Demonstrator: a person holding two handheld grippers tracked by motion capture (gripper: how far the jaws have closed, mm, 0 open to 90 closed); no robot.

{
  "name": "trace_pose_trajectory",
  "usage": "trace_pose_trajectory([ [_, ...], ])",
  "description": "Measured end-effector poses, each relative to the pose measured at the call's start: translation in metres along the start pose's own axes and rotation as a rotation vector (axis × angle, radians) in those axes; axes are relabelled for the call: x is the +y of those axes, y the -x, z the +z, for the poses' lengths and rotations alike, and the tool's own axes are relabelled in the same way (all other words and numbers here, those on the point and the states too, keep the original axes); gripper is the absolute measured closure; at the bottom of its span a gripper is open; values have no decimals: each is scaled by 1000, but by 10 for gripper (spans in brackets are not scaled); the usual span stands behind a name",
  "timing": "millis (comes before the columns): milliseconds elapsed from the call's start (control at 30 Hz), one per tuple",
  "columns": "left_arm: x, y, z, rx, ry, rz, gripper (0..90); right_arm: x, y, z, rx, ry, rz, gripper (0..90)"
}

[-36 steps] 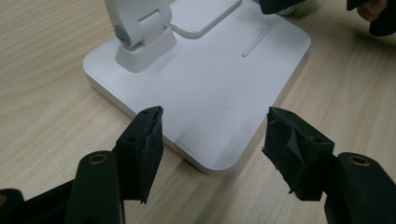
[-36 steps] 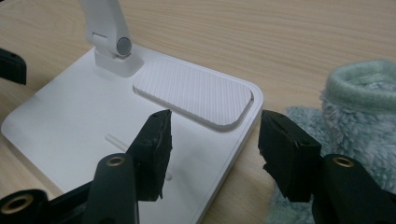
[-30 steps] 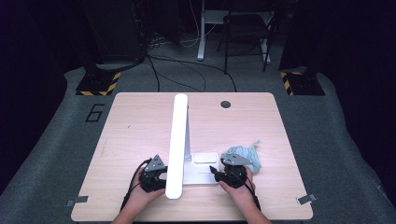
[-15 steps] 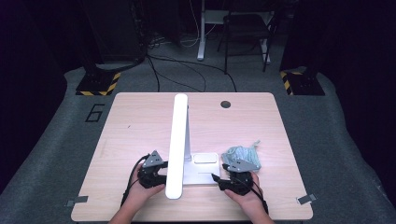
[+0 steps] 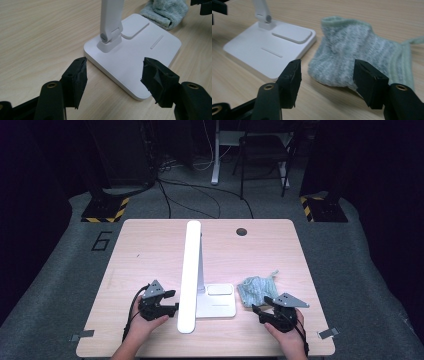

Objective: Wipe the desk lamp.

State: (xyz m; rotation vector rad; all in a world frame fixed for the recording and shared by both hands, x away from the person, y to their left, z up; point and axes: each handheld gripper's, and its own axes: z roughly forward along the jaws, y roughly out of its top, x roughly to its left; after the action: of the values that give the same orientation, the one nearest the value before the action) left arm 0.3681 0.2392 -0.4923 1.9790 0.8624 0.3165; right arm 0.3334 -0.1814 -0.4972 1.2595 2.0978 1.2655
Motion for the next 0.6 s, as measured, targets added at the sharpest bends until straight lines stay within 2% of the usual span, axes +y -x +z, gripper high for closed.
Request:
trace_pose_trajectory([
  [100,-1,-2,2,10,-12,10,369,-5,9,1,1,-1,50,396],
  [167,-1,-3,3,5,-23,5,369,-5,12,0,-3,3,65,396],
  [200,-2,-2,5,17,-14,7,369,-6,14,0,-8,13,64,396],
  [333,-2,-3,8,23,-40,34,369,-7,15,0,-19,24,84,395],
  [367,-3,-2,10,31,-30,26,369,-7,16,1,-8,18,79,396],
  [400,-2,-3,10,28,-45,38,368,-8,16,1,-11,14,85,396],
  [433,-3,-3,11,37,-33,29,368,-8,16,2,-6,12,84,396],
  [500,-2,-4,11,29,-42,23,368,-9,15,4,-1,14,88,396],
  [533,-2,-4,11,37,-26,21,368,-9,14,5,6,12,96,396],
  [600,-2,-5,10,32,-28,14,368,-9,14,6,11,11,93,396],
])
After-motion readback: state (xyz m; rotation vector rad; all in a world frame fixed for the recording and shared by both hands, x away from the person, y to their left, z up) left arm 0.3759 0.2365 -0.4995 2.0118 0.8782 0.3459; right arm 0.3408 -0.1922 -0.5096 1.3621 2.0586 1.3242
